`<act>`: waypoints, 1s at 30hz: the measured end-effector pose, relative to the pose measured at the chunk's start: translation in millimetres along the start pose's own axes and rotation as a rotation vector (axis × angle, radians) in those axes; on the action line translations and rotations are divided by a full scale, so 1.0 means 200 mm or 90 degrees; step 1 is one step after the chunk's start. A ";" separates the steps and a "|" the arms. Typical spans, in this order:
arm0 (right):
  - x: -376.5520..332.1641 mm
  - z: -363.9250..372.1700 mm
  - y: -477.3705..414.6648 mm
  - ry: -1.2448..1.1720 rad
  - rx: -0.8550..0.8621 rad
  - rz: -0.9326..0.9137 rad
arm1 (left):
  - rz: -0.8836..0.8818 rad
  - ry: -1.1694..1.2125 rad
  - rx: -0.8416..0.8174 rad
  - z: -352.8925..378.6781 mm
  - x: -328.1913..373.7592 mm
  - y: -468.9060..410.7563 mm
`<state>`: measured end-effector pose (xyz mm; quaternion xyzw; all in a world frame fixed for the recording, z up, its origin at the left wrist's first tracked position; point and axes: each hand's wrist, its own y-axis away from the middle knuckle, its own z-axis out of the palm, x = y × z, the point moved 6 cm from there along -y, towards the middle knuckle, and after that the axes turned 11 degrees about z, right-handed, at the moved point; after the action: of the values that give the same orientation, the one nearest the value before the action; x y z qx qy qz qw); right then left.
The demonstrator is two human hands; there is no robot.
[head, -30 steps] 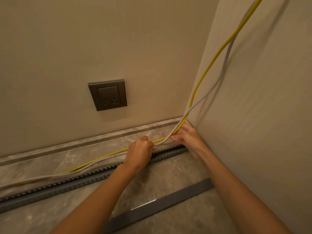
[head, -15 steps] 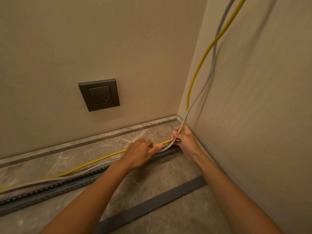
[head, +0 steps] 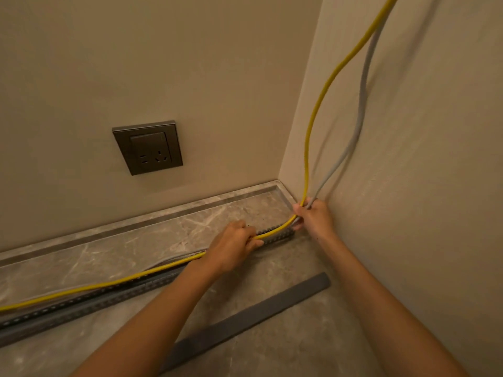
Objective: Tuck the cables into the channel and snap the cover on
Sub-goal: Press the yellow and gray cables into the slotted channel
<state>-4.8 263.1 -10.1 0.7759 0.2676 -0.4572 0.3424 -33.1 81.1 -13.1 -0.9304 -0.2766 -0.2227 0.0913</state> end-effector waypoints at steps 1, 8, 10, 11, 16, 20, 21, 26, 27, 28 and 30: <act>0.00 -0.05 0.00 -0.007 0.050 -0.009 | 0.023 0.004 0.008 0.01 0.02 -0.01; 0.02 -0.12 0.02 0.066 0.201 -0.083 | 0.013 -0.025 0.061 0.05 0.03 -0.07; 0.04 -0.11 0.02 0.056 0.207 -0.080 | 0.001 -0.064 0.045 0.05 0.02 -0.08; 0.04 -0.11 0.01 0.044 0.206 -0.075 | -0.007 -0.060 0.040 0.05 0.01 -0.09; 0.10 -0.05 -0.05 -0.017 0.111 0.008 | -0.032 -0.038 0.012 0.05 -0.02 -0.14; 0.13 0.03 -0.06 -0.054 0.007 0.066 | -0.030 -0.032 0.039 0.04 -0.02 -0.13; 0.13 0.04 -0.07 -0.056 0.014 0.063 | -0.030 -0.028 0.058 0.04 -0.02 -0.13; 0.13 0.05 -0.08 -0.047 0.085 0.058 | -0.014 -0.067 0.117 0.03 -0.02 -0.13; 0.12 0.05 -0.09 -0.035 0.099 0.054 | -0.003 -0.085 0.125 0.04 -0.03 -0.14; 0.11 0.06 -0.09 -0.015 0.112 0.052 | 0.004 -0.100 0.130 0.04 -0.04 -0.14; 0.09 0.06 -0.08 0.020 0.130 0.055 | 0.038 -0.144 0.143 0.03 -0.03 -0.13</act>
<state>-14.3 265.2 -34.4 0.8248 0.1911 -0.4547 0.2764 -49.8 101.9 -20.6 -0.9413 -0.2805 -0.0814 0.1693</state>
